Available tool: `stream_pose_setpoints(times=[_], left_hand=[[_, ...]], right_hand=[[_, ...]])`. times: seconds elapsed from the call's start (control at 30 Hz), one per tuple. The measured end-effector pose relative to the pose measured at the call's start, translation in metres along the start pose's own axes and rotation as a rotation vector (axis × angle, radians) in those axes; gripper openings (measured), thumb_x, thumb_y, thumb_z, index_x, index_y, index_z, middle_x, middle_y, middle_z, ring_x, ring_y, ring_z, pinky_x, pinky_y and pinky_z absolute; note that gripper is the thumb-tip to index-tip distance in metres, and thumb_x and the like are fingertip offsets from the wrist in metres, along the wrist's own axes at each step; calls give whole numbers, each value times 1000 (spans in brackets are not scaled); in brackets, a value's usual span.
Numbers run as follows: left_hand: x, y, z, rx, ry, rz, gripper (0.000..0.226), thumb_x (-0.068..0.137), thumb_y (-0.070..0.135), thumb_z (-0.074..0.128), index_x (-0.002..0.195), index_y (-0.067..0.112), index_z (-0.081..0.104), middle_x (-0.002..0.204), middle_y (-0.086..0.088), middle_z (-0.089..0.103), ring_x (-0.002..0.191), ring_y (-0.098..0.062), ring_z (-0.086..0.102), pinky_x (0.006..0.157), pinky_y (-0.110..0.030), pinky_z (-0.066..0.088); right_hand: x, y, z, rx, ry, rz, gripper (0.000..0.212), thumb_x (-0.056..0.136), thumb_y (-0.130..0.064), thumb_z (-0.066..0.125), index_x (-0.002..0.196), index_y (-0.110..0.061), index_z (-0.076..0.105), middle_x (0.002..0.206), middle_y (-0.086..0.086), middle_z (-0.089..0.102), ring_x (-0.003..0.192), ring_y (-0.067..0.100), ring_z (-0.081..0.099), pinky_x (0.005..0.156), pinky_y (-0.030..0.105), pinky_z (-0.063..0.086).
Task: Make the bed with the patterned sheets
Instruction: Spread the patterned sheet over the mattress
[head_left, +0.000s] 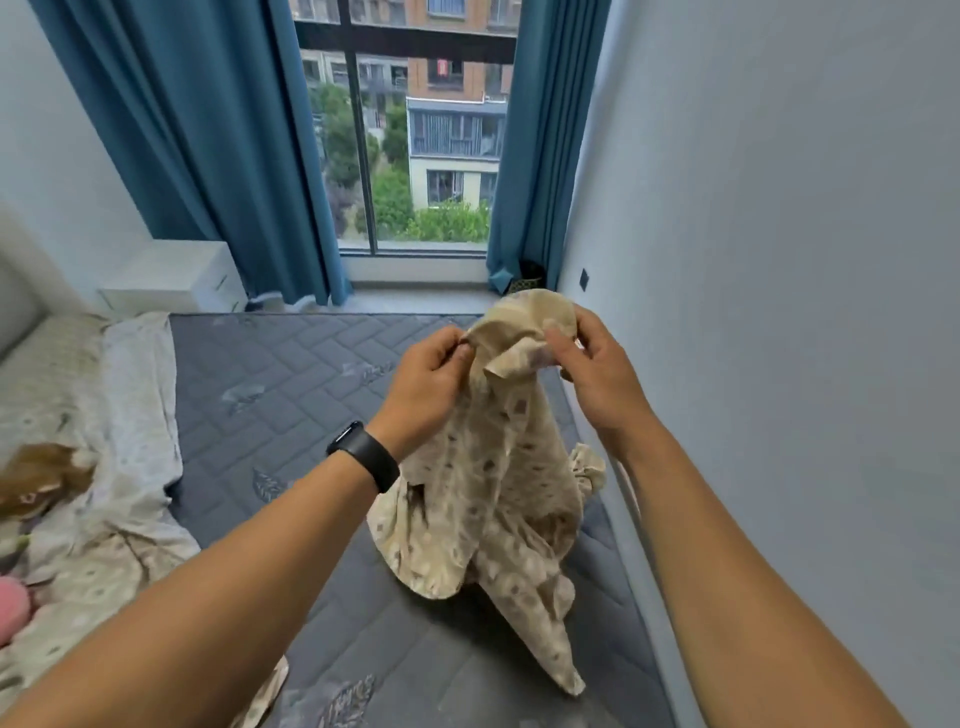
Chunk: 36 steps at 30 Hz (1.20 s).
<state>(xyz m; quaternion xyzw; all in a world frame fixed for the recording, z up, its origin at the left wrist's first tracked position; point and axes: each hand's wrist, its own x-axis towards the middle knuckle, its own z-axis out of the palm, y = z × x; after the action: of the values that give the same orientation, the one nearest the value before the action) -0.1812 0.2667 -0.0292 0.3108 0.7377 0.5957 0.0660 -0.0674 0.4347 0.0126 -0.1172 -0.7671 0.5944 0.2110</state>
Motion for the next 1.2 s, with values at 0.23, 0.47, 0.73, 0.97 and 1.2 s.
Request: stream_pose_setpoints(times=[0.23,0.47,0.73,0.97,1.2], left_hand=[[38,116,-29,-208,70,229,16,100,18,56,91,14,68,84,-18,67,76,-22,58,68,-39,48],[43,73,-32,44,190,7,9,98,29,63,103,21,65,91,3,68,82,-15,65,71,-39,57],[-24,36,6,-280,-410,-144,54,99,25,64,147,34,41,134,23,59,126,1,57,97,-18,49],[-23,15,-4,-44,-59,-155,13,84,10,58,84,18,68,80,8,72,84,-23,67,70,-28,52],[27,77,-49,-257,260,-151,27,101,6,50,111,14,74,105,-6,77,102,-25,71,90,-39,59]], right_hand=[[-21,7,58,-197,-114,161,39,81,-53,77,111,-44,55,112,-15,67,103,6,65,84,29,55],[-8,-11,40,-222,182,191,30,101,-30,57,89,-6,70,85,10,73,86,28,69,78,46,55],[41,-100,28,29,229,25,27,90,-34,67,73,-14,71,81,7,76,79,27,72,73,43,57],[91,-126,-13,-262,415,-151,13,93,-22,54,96,-14,64,93,3,67,87,25,64,69,34,45],[63,-51,-2,-439,268,-122,48,93,-4,51,134,-27,58,135,4,54,115,17,55,91,15,40]])
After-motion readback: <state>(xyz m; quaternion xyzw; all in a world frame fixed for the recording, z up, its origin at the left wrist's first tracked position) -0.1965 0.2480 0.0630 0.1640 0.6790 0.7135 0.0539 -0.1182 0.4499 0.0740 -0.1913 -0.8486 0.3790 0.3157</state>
